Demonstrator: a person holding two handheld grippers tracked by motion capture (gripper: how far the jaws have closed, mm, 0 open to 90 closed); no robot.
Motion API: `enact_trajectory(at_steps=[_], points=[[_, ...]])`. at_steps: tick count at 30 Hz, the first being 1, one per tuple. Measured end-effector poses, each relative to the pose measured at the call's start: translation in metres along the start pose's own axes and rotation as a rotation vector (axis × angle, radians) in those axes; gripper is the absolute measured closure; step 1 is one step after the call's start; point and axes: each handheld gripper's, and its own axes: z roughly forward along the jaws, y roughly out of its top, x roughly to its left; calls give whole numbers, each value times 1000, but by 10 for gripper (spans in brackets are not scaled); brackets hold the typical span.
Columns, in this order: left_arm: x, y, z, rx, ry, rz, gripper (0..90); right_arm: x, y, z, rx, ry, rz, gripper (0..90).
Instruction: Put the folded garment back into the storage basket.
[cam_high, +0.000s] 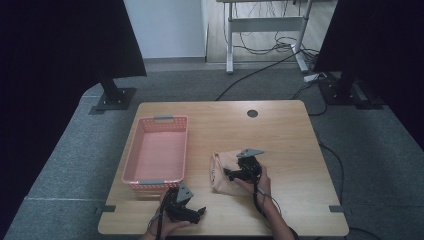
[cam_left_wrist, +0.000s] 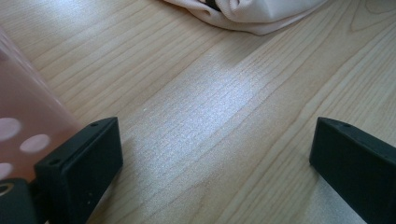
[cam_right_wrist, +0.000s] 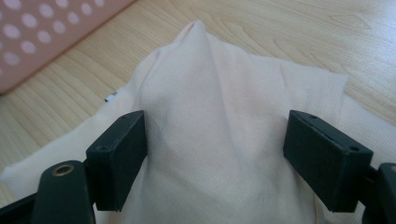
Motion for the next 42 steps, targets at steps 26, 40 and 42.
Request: enact_trajectory(at_steps=[26, 40, 42], points=[[0, 0, 0, -1, 0, -1, 25, 18, -3, 6, 31, -160, -128, 411], [0, 0, 0, -1, 0, -1, 25, 25, -5, 3, 6, -195, -119, 681], [0, 0, 0, -1, 0, -1, 25, 23, -5, 2, 1, -182, -108, 693]])
